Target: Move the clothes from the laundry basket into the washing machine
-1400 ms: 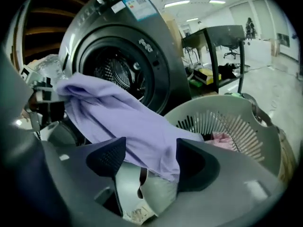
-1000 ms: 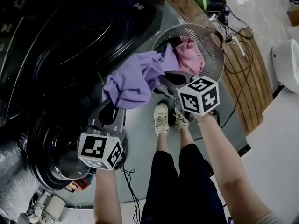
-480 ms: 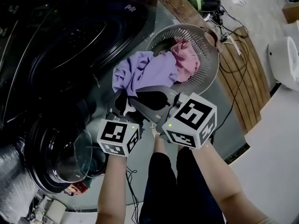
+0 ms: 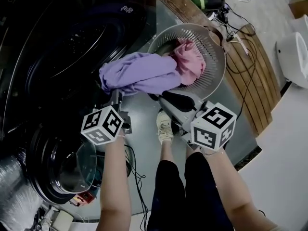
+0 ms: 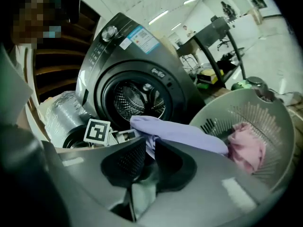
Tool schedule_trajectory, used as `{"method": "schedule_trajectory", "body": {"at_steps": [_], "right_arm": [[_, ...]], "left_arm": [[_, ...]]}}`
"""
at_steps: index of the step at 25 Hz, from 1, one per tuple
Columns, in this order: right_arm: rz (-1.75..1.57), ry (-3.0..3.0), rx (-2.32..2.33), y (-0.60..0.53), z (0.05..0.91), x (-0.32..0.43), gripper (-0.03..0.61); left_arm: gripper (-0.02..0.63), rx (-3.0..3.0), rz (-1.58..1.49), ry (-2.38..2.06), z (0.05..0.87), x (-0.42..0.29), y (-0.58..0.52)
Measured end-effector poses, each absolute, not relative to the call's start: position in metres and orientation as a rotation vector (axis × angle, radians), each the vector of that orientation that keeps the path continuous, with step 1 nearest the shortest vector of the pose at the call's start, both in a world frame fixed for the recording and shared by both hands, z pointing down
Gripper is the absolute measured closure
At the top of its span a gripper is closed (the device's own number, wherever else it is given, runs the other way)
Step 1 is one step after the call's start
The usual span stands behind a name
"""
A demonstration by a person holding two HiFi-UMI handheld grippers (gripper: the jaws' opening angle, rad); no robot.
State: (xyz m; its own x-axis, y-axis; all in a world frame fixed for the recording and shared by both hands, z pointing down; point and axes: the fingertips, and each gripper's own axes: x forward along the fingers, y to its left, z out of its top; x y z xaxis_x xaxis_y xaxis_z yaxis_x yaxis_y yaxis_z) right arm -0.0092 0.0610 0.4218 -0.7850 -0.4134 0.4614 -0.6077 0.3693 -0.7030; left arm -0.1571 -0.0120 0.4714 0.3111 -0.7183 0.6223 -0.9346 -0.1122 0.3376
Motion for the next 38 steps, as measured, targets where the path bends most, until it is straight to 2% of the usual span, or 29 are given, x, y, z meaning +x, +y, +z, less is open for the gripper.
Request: {"method": "schedule_trajectory", "body": {"at_steps": [6, 15, 20, 22, 25, 29, 31, 33, 38], "right_arm": [[1.33, -2.334, 1.092, 0.077, 0.444, 0.035, 0.538], [1.359, -2.322, 1.017, 0.094, 0.454, 0.025, 0.541], [1.367, -2.33, 1.014, 0.091, 0.46, 0.023, 0.543], [1.363, -2.332, 1.006, 0.09, 0.462, 0.02, 0.543], [1.362, -2.334, 0.997, 0.088, 0.464, 0.014, 0.543], [1.348, -2.344, 1.01, 0.083, 0.462, 0.008, 0.541], [1.322, -2.348, 1.011, 0.077, 0.462, 0.004, 0.52], [1.291, -2.355, 0.984, 0.069, 0.463, -0.003, 0.459], [1.179, -2.376, 0.931, 0.037, 0.463, -0.02, 0.422]], "left_arm": [[0.543, 1.853, 0.39, -1.766, 0.462, -0.218, -0.067], [0.543, 1.758, 0.218, -2.107, 0.432, -0.286, -0.146], [0.541, 1.702, 0.092, -2.154, 0.427, -0.305, -0.171], [0.51, 1.632, 0.135, -2.102, 0.448, -0.305, -0.176], [0.424, 1.556, 0.162, -2.032, 0.474, -0.3, -0.174], [0.337, 1.554, 0.147, -2.005, 0.479, -0.291, -0.16], [0.296, 1.584, 0.153, -1.993, 0.475, -0.285, -0.15], [0.27, 1.608, 0.151, -1.969, 0.47, -0.276, -0.133], [0.241, 1.59, 0.152, -1.82, 0.481, -0.234, -0.066]]}}
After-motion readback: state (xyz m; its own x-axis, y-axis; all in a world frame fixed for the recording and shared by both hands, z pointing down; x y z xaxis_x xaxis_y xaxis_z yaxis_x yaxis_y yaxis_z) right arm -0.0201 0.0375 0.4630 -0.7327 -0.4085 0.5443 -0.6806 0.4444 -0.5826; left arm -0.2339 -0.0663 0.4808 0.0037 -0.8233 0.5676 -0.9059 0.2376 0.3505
